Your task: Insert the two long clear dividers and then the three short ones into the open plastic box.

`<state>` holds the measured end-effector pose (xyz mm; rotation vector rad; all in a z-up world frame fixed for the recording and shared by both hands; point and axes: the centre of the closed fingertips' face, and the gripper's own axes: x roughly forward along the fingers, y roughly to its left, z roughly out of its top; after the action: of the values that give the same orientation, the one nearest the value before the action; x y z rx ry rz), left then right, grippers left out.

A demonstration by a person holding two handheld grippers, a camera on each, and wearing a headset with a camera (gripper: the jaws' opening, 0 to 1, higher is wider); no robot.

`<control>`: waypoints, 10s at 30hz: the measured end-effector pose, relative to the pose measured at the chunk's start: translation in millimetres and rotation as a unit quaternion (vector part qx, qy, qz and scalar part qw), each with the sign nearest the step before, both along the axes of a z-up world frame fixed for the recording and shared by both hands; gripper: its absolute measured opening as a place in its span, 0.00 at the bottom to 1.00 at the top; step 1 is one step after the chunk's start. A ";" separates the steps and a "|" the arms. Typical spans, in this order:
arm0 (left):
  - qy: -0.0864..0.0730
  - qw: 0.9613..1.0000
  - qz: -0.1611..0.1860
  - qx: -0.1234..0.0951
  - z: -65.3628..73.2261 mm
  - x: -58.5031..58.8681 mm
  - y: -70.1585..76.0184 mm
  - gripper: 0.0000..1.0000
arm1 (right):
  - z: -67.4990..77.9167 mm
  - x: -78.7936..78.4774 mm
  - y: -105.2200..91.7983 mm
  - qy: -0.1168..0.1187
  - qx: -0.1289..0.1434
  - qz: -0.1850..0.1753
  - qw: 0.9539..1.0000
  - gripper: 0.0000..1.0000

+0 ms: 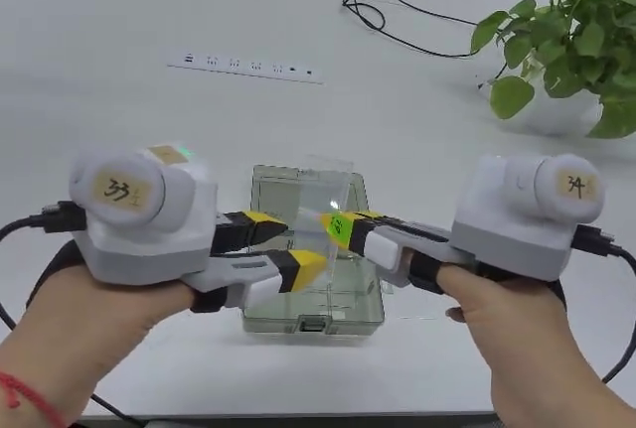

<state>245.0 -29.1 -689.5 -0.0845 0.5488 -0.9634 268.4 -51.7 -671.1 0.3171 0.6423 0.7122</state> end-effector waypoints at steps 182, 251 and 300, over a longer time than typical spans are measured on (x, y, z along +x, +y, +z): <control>-0.044 0.993 -0.052 0.094 -34.0 -9.1 65.1 0.92 | -69.1 12.1 -48.0 0.061 -0.078 0.102 0.990 0.47; 0.149 0.943 0.020 0.298 -146.5 -6.1 121.6 0.58 | -62.9 -35.2 -107.8 -0.149 -0.114 0.232 0.954 0.93; 0.163 0.919 0.026 0.357 -160.8 -3.4 134.1 0.31 | -64.1 -38.4 -109.1 -0.148 -0.119 0.213 0.958 0.89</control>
<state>241.6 105.0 -850.3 0.4021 1.1740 -0.6483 230.0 -160.8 -735.2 -0.1593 0.5053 1.0589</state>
